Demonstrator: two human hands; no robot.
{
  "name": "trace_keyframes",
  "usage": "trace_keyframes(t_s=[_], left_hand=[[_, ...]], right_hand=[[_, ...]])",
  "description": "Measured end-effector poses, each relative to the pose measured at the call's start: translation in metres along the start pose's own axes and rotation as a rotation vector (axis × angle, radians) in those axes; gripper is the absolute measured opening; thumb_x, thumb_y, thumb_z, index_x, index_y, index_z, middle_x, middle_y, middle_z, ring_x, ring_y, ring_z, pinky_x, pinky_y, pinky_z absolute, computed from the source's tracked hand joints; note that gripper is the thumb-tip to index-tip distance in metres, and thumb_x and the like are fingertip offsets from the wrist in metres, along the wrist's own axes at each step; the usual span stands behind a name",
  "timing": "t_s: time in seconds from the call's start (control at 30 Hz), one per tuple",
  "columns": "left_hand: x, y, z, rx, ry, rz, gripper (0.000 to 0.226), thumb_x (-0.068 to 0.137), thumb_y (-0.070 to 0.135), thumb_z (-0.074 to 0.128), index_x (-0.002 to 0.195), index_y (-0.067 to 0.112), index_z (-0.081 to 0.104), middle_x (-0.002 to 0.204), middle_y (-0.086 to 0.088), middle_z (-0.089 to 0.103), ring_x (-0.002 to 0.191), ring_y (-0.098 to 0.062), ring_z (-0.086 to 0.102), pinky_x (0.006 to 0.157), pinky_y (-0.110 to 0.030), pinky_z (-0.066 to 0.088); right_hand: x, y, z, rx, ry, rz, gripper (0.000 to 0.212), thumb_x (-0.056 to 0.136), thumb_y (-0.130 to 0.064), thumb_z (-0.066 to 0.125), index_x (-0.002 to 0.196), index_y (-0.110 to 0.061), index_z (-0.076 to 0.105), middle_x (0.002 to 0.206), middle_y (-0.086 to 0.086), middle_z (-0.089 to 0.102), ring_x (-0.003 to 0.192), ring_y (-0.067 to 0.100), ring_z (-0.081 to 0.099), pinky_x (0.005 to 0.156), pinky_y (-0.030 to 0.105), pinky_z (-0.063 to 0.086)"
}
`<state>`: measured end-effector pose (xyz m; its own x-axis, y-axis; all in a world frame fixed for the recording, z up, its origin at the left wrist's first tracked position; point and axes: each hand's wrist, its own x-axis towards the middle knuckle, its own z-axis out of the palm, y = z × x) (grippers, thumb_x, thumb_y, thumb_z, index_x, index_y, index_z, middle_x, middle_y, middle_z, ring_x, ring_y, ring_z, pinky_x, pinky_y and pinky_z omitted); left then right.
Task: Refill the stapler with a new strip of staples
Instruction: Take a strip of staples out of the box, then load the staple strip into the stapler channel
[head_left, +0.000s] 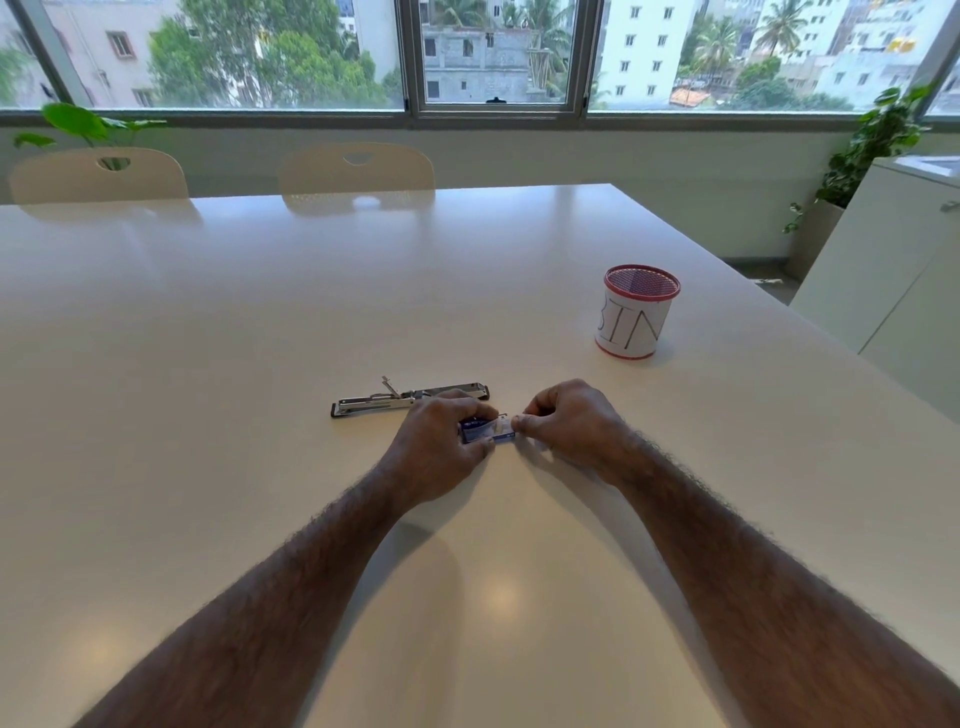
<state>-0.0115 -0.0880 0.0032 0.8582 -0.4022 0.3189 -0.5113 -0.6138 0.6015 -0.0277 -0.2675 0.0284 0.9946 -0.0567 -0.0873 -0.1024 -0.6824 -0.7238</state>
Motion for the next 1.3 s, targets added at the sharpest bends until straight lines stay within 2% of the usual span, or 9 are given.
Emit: trace_keyframes(t_s=[0.07,0.23,0.37,0.57,0.7,0.8,0.9,1.1,1.3], left_hand=[[0.002,0.002,0.002,-0.003,-0.007,0.002,0.03,0.081,0.019,0.072,0.111,0.014,0.07,0.107,0.004,0.067,0.092,-0.007,0.064,0.08,-0.02,0.055],[0.01,0.008,0.008,0.012,-0.006,0.005,0.029,0.08,0.017,0.071,0.109,0.015,0.071,0.103,0.004,0.067,0.09,-0.007,0.063,0.081,-0.021,0.054],[0.022,0.016,0.012,0.082,0.042,0.018,0.031,0.082,0.019,0.071,0.112,0.012,0.07,0.106,0.0,0.067,0.087,-0.006,0.06,0.07,-0.005,0.041],[0.077,0.021,0.006,0.081,0.107,-0.014,0.028,0.08,0.017,0.071,0.108,0.01,0.072,0.104,-0.005,0.07,0.083,-0.01,0.057,0.076,-0.017,0.04],[0.107,0.012,0.009,0.119,0.062,-0.071,0.023,0.082,0.016,0.069,0.103,0.009,0.074,0.101,-0.008,0.074,0.081,-0.013,0.061,0.074,-0.02,0.044],[0.121,0.001,0.012,0.171,0.012,-0.127,0.024,0.079,0.009,0.066,0.101,0.009,0.075,0.099,-0.01,0.075,0.09,-0.022,0.066,0.08,-0.028,0.053],[0.133,-0.004,0.013,0.211,-0.031,-0.144,0.03,0.078,0.005,0.063,0.106,0.008,0.073,0.107,-0.01,0.073,0.1,-0.023,0.065,0.088,-0.027,0.051],[0.148,-0.012,0.016,0.196,-0.059,-0.151,0.032,0.08,0.004,0.063,0.111,0.009,0.071,0.114,-0.008,0.071,0.105,-0.021,0.063,0.091,-0.023,0.046],[0.143,-0.013,0.013,0.235,-0.026,-0.084,0.049,0.08,0.014,0.068,0.128,0.008,0.059,0.133,-0.01,0.06,0.123,-0.024,0.054,0.105,-0.03,0.04]], right_hand=[[0.001,0.001,0.0,0.01,-0.001,0.003,0.018,0.089,-0.032,0.068,0.088,-0.016,0.074,0.077,-0.004,0.066,0.068,0.007,0.057,0.052,0.019,0.043],[0.003,0.004,-0.003,0.029,0.024,0.027,0.02,0.091,-0.029,0.065,0.092,-0.012,0.075,0.078,-0.003,0.066,0.067,0.006,0.056,0.049,0.016,0.039],[0.008,0.005,-0.01,0.074,0.092,0.02,0.016,0.09,-0.029,0.066,0.088,-0.015,0.073,0.077,-0.001,0.067,0.066,0.007,0.059,0.05,0.017,0.043],[0.032,-0.006,-0.019,0.181,0.26,-0.043,0.023,0.088,-0.032,0.068,0.099,-0.013,0.074,0.088,-0.002,0.071,0.075,0.01,0.065,0.056,0.017,0.048],[0.057,-0.007,-0.016,0.279,0.19,0.089,0.028,0.087,-0.033,0.069,0.108,-0.013,0.071,0.085,-0.001,0.067,0.065,0.007,0.058,0.05,0.019,0.044],[0.072,-0.005,-0.02,0.255,0.104,0.184,0.028,0.087,-0.022,0.068,0.113,-0.011,0.067,0.098,0.003,0.067,0.079,0.011,0.059,0.065,0.026,0.053],[0.082,-0.002,-0.024,0.199,0.099,0.23,0.031,0.084,-0.013,0.064,0.115,-0.007,0.064,0.101,0.005,0.065,0.091,0.016,0.061,0.08,0.033,0.058],[0.088,0.003,-0.026,0.205,0.145,0.251,0.038,0.084,-0.002,0.056,0.121,-0.009,0.056,0.113,0.006,0.058,0.106,0.021,0.056,0.087,0.035,0.054],[0.086,0.012,-0.023,0.262,0.104,0.188,0.027,0.084,-0.002,0.063,0.109,-0.013,0.06,0.106,0.006,0.063,0.099,0.021,0.063,0.087,0.039,0.058]])
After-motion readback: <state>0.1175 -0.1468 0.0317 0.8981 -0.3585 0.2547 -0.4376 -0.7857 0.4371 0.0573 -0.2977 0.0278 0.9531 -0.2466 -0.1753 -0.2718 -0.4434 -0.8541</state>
